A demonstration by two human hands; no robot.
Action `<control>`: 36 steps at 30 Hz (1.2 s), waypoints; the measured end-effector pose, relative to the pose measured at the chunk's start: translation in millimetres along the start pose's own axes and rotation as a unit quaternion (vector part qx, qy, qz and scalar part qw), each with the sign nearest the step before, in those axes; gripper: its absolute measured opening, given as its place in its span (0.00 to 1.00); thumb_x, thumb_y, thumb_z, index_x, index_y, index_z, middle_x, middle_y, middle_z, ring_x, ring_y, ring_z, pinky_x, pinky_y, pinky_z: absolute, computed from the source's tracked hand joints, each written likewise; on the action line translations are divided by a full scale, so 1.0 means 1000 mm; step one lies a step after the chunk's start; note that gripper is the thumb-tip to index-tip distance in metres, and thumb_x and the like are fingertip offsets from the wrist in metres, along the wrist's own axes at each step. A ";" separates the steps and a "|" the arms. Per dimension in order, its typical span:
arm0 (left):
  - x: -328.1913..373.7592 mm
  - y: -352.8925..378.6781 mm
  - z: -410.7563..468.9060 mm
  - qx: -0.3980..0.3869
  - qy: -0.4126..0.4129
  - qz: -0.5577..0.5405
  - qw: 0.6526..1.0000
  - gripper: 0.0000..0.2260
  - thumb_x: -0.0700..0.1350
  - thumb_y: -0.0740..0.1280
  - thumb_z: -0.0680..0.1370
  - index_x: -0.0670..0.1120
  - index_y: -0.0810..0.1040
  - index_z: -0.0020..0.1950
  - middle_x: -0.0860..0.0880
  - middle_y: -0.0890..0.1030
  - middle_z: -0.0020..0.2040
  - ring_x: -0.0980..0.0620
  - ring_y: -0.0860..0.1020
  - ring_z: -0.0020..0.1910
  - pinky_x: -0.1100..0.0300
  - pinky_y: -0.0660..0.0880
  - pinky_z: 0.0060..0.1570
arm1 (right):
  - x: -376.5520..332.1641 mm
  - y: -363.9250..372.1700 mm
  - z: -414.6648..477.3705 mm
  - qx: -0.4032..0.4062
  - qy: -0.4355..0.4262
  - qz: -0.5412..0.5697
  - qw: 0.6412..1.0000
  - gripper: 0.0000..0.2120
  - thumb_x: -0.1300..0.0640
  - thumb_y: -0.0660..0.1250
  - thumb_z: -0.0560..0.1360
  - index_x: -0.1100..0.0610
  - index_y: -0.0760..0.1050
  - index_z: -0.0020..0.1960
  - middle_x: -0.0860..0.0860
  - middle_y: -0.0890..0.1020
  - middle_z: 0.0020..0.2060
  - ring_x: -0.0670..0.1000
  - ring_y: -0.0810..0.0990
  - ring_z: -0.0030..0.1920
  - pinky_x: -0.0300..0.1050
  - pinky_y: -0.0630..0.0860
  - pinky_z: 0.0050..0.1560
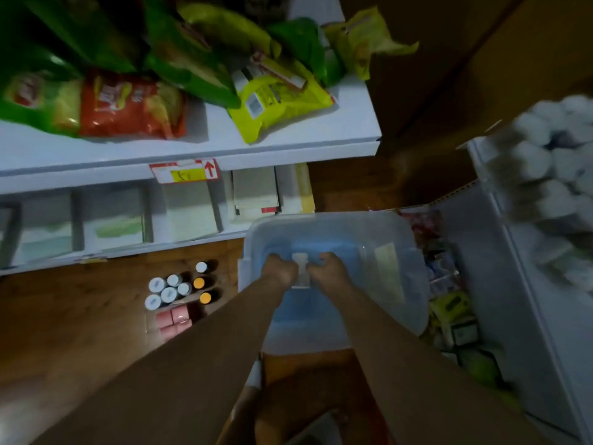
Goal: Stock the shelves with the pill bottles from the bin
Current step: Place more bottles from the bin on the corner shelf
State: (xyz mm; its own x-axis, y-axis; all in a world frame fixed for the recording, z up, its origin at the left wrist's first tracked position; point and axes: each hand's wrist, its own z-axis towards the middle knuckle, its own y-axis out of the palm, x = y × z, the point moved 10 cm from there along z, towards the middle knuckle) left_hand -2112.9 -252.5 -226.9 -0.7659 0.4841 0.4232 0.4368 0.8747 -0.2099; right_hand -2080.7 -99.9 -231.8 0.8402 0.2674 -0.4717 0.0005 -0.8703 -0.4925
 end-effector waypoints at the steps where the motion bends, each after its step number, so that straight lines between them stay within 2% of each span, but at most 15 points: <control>1: -0.004 0.004 0.015 0.001 -0.006 -0.004 1.000 0.18 0.41 0.62 0.84 0.40 0.71 0.74 0.39 0.77 0.69 0.37 0.76 0.67 0.48 0.75 0.63 | 0.005 0.007 0.010 -0.003 0.008 0.005 1.000 0.22 0.58 0.70 0.78 0.63 0.74 0.70 0.60 0.79 0.66 0.59 0.78 0.67 0.47 0.72 0.65; 3: -0.015 0.017 0.036 -0.014 -0.023 -0.019 0.999 0.17 0.43 0.64 0.83 0.41 0.74 0.72 0.39 0.79 0.68 0.37 0.77 0.66 0.45 0.76 0.60 | 0.012 0.020 0.023 -0.016 0.013 0.016 1.000 0.25 0.58 0.72 0.76 0.65 0.73 0.71 0.61 0.79 0.65 0.59 0.78 0.67 0.45 0.71 0.62; 5: -0.023 0.033 0.045 -0.040 -0.046 -0.049 0.997 0.15 0.45 0.65 0.82 0.44 0.77 0.68 0.40 0.81 0.65 0.36 0.79 0.62 0.42 0.77 0.52 | 0.017 0.032 0.029 -0.034 0.013 0.039 0.999 0.31 0.54 0.72 0.64 0.67 0.78 0.65 0.61 0.82 0.59 0.56 0.81 0.61 0.46 0.73 0.56; 6: -0.024 0.038 0.045 -0.044 -0.049 -0.070 0.995 0.15 0.45 0.65 0.81 0.45 0.78 0.67 0.40 0.82 0.64 0.37 0.80 0.61 0.44 0.77 0.48 | 0.020 0.035 0.031 -0.036 0.007 0.048 0.998 0.32 0.54 0.70 0.61 0.67 0.80 0.62 0.61 0.84 0.56 0.54 0.81 0.58 0.47 0.74 0.54; 8: -0.017 0.040 0.040 -0.036 -0.042 -0.121 0.991 0.14 0.44 0.66 0.82 0.45 0.79 0.67 0.41 0.83 0.60 0.41 0.81 0.56 0.51 0.75 0.44 | 0.019 0.032 0.030 -0.028 0.000 0.075 0.997 0.24 0.57 0.71 0.65 0.67 0.82 0.59 0.61 0.85 0.54 0.54 0.82 0.56 0.49 0.76 0.55; 10: 0.002 0.035 0.020 -0.037 0.002 -0.147 0.988 0.12 0.44 0.66 0.83 0.46 0.78 0.66 0.43 0.82 0.58 0.44 0.80 0.53 0.52 0.75 0.47 | 0.001 0.006 0.009 0.004 -0.035 0.122 0.992 0.15 0.64 0.69 0.71 0.65 0.83 0.57 0.59 0.85 0.51 0.56 0.83 0.53 0.48 0.77 0.54; 13: 0.045 0.019 -0.038 -0.066 0.095 -0.186 0.976 0.11 0.43 0.66 0.84 0.47 0.78 0.67 0.41 0.82 0.62 0.43 0.82 0.58 0.49 0.79 0.54 | -0.039 -0.052 -0.057 0.039 -0.099 0.169 0.980 0.15 0.68 0.65 0.76 0.53 0.82 0.57 0.49 0.85 0.53 0.50 0.83 0.54 0.43 0.80 0.55; 15: 0.074 0.009 -0.093 -0.118 0.141 -0.233 0.955 0.12 0.42 0.66 0.85 0.46 0.77 0.69 0.40 0.83 0.63 0.43 0.82 0.58 0.49 0.80 0.56 | -0.065 -0.091 -0.108 0.042 -0.157 0.181 0.970 0.19 0.69 0.63 0.79 0.47 0.83 0.56 0.42 0.86 0.51 0.43 0.84 0.53 0.38 0.80 0.55; 17: 0.103 -0.002 -0.151 -0.175 0.169 -0.299 0.923 0.15 0.41 0.66 0.85 0.44 0.75 0.71 0.37 0.82 0.64 0.43 0.82 0.57 0.51 0.81 0.52 | -0.089 -0.132 -0.160 0.050 -0.203 0.208 0.955 0.18 0.66 0.65 0.81 0.43 0.83 0.55 0.40 0.87 0.50 0.44 0.85 0.52 0.41 0.82 0.54; 19: 0.132 -0.009 -0.209 -0.241 0.189 -0.348 0.886 0.16 0.41 0.64 0.84 0.41 0.73 0.72 0.35 0.82 0.63 0.42 0.81 0.56 0.54 0.82 0.47 | -0.112 -0.172 -0.212 0.060 -0.238 0.230 0.942 0.15 0.63 0.67 0.82 0.43 0.83 0.56 0.42 0.87 0.51 0.46 0.86 0.49 0.42 0.82 0.51; 21: 0.166 -0.009 -0.266 -0.315 0.214 -0.367 0.849 0.18 0.42 0.63 0.83 0.38 0.73 0.72 0.35 0.81 0.61 0.41 0.81 0.57 0.53 0.83 0.48 | -0.135 -0.208 -0.261 0.070 -0.273 0.233 0.931 0.12 0.58 0.69 0.81 0.43 0.83 0.58 0.44 0.87 0.52 0.47 0.86 0.50 0.43 0.82 0.51; 25: 0.221 0.007 -0.363 -0.405 0.258 -0.336 0.810 0.22 0.45 0.65 0.83 0.34 0.73 0.73 0.34 0.80 0.63 0.40 0.81 0.57 0.48 0.81 0.56 | -0.154 -0.276 -0.351 0.142 -0.307 0.268 0.902 0.12 0.62 0.70 0.81 0.48 0.83 0.60 0.47 0.88 0.51 0.49 0.86 0.51 0.45 0.83 0.50; 28: 0.242 0.030 -0.432 -0.465 0.271 -0.291 0.791 0.20 0.45 0.62 0.85 0.36 0.74 0.74 0.36 0.81 0.63 0.43 0.83 0.55 0.51 0.82 0.54 | -0.146 -0.315 -0.414 0.204 -0.315 0.297 0.878 0.11 0.59 0.70 0.81 0.47 0.83 0.60 0.47 0.88 0.52 0.51 0.87 0.52 0.50 0.84 0.51; 33: 0.238 0.066 -0.534 -0.551 0.294 -0.208 0.753 0.19 0.42 0.58 0.87 0.36 0.73 0.75 0.33 0.77 0.71 0.37 0.78 0.65 0.44 0.78 0.65 | -0.108 -0.353 -0.508 0.287 -0.325 0.329 0.839 0.14 0.58 0.70 0.80 0.49 0.81 0.65 0.47 0.87 0.56 0.50 0.87 0.53 0.49 0.84 0.49; 36: 0.222 0.087 -0.587 -0.591 0.300 -0.173 0.729 0.19 0.40 0.57 0.86 0.37 0.72 0.76 0.31 0.74 0.73 0.35 0.76 0.67 0.43 0.77 0.67 | -0.082 -0.369 -0.559 0.315 -0.336 0.349 0.816 0.15 0.59 0.70 0.79 0.50 0.80 0.66 0.47 0.86 0.56 0.50 0.87 0.51 0.44 0.83 0.47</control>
State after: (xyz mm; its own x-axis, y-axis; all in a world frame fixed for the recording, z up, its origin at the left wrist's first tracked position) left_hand -1968.2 -82.7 366.0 -0.7372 -0.1681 0.6544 0.6394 0.1396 0.7561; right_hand -1846.8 -31.5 397.5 0.0292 0.1478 -0.9886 -0.8080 -0.5788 -0.1104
